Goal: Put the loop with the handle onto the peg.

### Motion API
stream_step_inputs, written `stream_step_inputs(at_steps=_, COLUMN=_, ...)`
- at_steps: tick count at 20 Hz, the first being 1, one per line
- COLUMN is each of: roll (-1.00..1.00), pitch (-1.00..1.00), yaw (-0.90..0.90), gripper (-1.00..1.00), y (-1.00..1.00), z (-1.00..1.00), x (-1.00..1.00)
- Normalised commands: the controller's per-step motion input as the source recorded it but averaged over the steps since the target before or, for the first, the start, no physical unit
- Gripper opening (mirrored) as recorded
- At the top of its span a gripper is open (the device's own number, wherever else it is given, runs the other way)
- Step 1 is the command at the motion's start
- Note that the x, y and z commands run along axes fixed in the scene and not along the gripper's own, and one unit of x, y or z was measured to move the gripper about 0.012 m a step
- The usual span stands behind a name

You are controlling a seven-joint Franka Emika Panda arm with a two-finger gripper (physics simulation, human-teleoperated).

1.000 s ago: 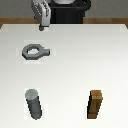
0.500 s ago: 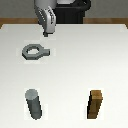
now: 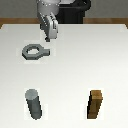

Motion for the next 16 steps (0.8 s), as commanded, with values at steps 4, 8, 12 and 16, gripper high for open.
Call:
stream_step_inputs(at_steps=4, roll=0.00, pitch=0.00, yaw=0.00, gripper=1.00, y=0.00, z=-0.25, x=-0.25)
stream_step_inputs(at_steps=8, roll=0.00, pitch=0.00, yaw=0.00, gripper=1.00, y=0.00, z=0.00, x=0.00)
stream_step_inputs(at_steps=12, roll=0.00, pitch=0.00, yaw=-0.08, gripper=1.00, y=0.00, z=0.00, x=0.00)
stream_step_inputs(at_steps=16, roll=0.00, pitch=0.00, yaw=-0.04, gripper=1.00, y=0.00, z=0.00, x=0.00)
